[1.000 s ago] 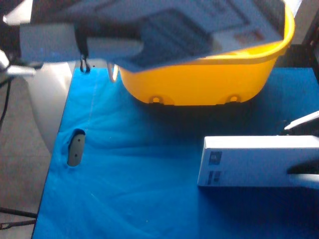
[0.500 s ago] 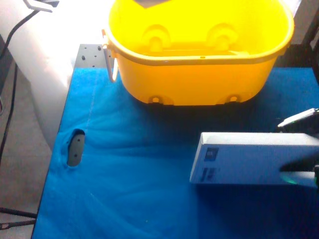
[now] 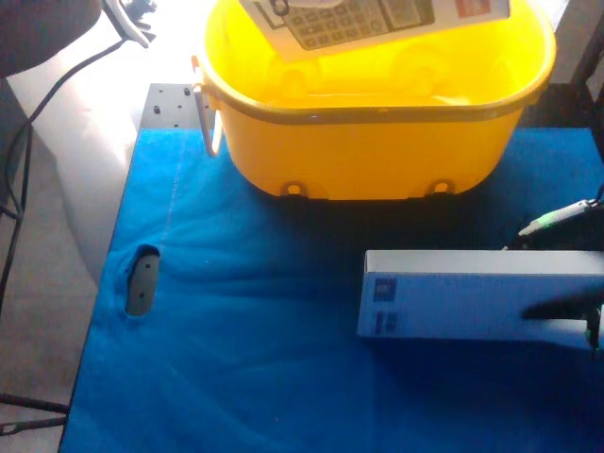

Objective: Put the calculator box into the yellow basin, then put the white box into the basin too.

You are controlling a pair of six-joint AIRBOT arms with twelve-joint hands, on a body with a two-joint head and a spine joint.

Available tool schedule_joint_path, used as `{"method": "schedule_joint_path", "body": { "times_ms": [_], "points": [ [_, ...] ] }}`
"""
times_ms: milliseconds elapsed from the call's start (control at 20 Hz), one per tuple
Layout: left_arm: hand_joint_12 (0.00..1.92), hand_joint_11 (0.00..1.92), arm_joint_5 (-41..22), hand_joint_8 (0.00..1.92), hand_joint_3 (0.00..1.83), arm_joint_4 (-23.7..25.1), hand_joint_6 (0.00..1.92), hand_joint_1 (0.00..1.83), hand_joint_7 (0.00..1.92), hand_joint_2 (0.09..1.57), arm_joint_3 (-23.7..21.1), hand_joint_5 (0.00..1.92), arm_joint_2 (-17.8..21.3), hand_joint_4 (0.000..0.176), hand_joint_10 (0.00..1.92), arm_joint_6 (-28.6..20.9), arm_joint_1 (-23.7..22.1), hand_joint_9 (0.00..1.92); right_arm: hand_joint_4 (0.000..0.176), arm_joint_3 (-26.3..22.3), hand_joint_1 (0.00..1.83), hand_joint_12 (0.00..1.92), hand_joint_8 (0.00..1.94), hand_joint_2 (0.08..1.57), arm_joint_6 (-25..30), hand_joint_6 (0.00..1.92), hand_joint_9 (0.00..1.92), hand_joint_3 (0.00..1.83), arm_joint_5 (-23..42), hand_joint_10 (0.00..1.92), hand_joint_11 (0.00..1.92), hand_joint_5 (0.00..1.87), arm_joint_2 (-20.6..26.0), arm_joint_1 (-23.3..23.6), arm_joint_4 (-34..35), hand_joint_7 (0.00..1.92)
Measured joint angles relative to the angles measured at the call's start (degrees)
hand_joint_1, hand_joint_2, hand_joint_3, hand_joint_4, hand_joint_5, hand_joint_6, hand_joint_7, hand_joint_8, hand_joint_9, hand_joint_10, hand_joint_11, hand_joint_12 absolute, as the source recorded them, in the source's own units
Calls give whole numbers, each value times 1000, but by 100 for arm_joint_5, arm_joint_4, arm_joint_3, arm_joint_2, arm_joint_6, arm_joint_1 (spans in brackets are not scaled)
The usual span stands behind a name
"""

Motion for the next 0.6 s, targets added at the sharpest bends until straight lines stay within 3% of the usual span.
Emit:
{"method": "schedule_joint_path", "body": {
  "times_ms": [100, 200, 250, 350, 400, 450, 500, 550, 600],
  "points": [
    [1533, 711, 203, 1168, 1, -26, 1214, 1362, 861, 1169, 162, 782, -94, 0, 1356, 0, -11, 844, 0, 0, 1371, 1686, 1233, 1151, 0, 760, 863, 1, 22, 1474, 907, 956, 0, -2, 0, 830],
    [1545, 684, 339, 1193, 0, -33, 1197, 1362, 853, 1169, 197, 800, -94, 0, 1353, 2, -11, 836, 0, 0, 1370, 1704, 1276, 1157, -2, 768, 852, 0, 31, 1484, 884, 950, 0, -2, 0, 809],
    [1552, 659, 361, 1214, 2, -61, 1221, 1359, 847, 1176, 210, 780, -94, 0, 1373, 7, -11, 818, 0, 0, 1295, 1709, 1269, 1119, -2, 668, 984, 0, 22, 1443, 953, 1045, 0, -2, 0, 943],
    [1656, 509, 393, 1285, 3, -92, 1275, 1347, 815, 1207, 232, 706, -94, 0, 1479, 17, -11, 744, 0, 0, 1380, 1519, 1027, 1107, -2, 859, 988, 0, 24, 1266, 908, 973, 0, -2, 0, 928],
    [1664, 461, 428, 1294, 1, -96, 1306, 1209, 845, 1217, 245, 702, -94, 0, 1258, 26, -9, 642, 0, 0, 1374, 1655, 1187, 1144, -2, 779, 891, 3, 31, 1456, 957, 939, 0, 9, 0, 856],
    [1625, 252, 446, 725, 0, -142, 831, 1037, 553, 1103, 245, 569, -94, 0, 1005, 57, -9, 449, 0, 0, 1377, 1654, 1100, 1131, 0, 842, 904, 0, 22, 1407, 878, 952, 0, 24, 0, 897],
    [1625, 252, 444, 725, 0, -164, 831, 1037, 553, 1103, 245, 569, -105, 0, 1005, 92, -9, 449, 0, 0, 1377, 1654, 1100, 1131, -2, 842, 904, 0, 17, 1407, 878, 952, 0, 24, 0, 897],
    [1629, 50, 444, 461, 0, -208, 547, 955, 463, 1031, 245, 483, -111, 0, 849, 140, -9, 294, 0, 0, 1382, 1595, 1013, 1113, -2, 850, 936, 0, 28, 1324, 861, 988, 0, 24, 0, 935],
    [1503, 9, 461, 234, 0, -258, 350, 895, 374, 980, 245, 421, -111, 0, 676, 155, -9, 159, 0, 0, 1295, 1757, 1268, 1114, -2, 656, 1017, 0, 28, 1490, 1000, 1057, 0, 24, 0, 943]
  ]
}}
